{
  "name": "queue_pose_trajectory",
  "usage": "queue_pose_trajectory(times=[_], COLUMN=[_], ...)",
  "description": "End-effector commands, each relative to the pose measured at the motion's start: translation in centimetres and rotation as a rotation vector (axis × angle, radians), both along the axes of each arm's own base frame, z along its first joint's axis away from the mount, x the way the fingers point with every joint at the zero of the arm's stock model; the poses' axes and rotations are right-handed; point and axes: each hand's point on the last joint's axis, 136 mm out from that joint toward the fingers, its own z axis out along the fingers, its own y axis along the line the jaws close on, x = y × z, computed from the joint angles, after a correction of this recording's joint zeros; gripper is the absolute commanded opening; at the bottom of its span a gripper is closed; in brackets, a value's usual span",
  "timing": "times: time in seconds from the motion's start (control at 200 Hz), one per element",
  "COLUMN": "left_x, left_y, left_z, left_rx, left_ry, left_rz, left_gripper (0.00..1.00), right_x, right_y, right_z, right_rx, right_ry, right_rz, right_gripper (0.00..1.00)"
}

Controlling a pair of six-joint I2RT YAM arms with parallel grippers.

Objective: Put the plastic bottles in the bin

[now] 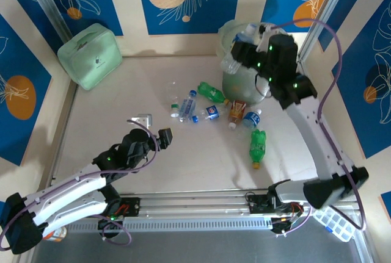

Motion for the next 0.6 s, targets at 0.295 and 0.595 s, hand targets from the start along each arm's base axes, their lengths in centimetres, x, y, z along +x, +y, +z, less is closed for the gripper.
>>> queue_pose_trajectory(times=[0.295,0.595], left_x=[0.1,0.2], left_y=[-1.4,-1.5], left_z=[0.2,0.1], left_rx=[-0.053,-0.051], left_ry=[-0.017,-0.009], left_rz=[-0.045,-0.05], left_gripper=[0.89,0.89], right_x=[9.2,11.4], right_y=[-5.2,-8.4], right_z=[-3.7,-8.2], right_rx=[-0.311,-0.521], right_ry=[0.227,0.383], right_rz=[-0.111,-0.203], right_gripper=[0.53,0.53])
